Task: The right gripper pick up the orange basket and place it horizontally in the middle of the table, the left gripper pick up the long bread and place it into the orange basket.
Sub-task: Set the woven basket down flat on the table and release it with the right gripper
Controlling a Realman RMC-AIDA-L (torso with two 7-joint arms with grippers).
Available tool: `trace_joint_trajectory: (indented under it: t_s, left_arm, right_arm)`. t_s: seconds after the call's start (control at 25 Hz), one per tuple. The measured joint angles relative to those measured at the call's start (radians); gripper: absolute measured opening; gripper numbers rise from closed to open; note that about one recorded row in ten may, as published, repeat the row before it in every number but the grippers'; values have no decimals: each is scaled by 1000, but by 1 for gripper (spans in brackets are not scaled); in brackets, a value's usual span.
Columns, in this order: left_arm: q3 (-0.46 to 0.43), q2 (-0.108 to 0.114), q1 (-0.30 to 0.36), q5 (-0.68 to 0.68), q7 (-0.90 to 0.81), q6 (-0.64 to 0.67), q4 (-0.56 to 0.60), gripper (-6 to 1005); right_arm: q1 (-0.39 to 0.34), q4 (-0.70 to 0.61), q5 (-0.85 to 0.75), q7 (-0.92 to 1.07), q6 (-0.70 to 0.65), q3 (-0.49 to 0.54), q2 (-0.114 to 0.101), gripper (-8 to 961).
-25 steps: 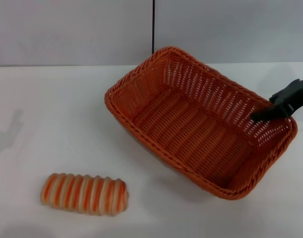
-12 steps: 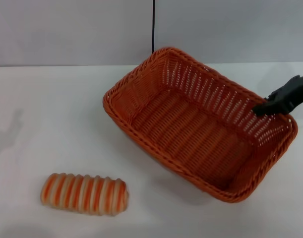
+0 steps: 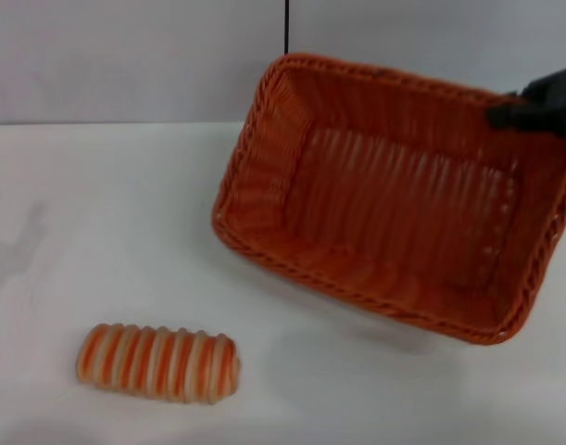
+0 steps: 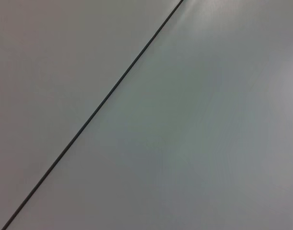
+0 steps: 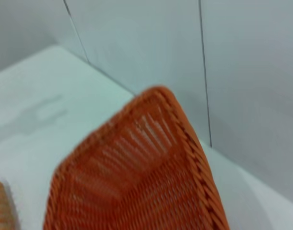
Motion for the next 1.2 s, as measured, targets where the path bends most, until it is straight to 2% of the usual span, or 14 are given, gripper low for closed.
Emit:
trace_joint_trajectory:
  t_s: [0.24,0.52,0.6,0.8,0.96,1.04,1.08,1.2]
  left_arm:
    - [5,1,-3,0,-1,0,-2,864]
    - [11,1,-10,0,-2,-9,-4,863]
    - [14,1,-12,0,-2,-11,-4,863]
    - [16,0,-13,0,-3,-11,-6,863]
    - [16,-1,-15,0,-9,-11,-7,864]
    - [16,-2,-15,0,-12,-11,-7,864]
    - [16,-2,-16,0,-13,-11,-8,864]
    - [16,-3,-19,0,-13,-15,-13,863]
  right_arm:
    - [-23,-109,67,-5,51,35,-28,168]
    - [-12,-112,180,-49,132,34,-92,168]
    - [-5,-107,193,-69,157,28,-101,167]
    - [4,-78,196,-124,177,-81,-104,167]
    - [28,16,184,-188,176,-159,-94,167]
    - [39,44,181,-204,175,-162,-94,167]
    - [69,114,166,-241,170,-164,-93,167]
    - [102,187,146,-280,165,-164,-90,167]
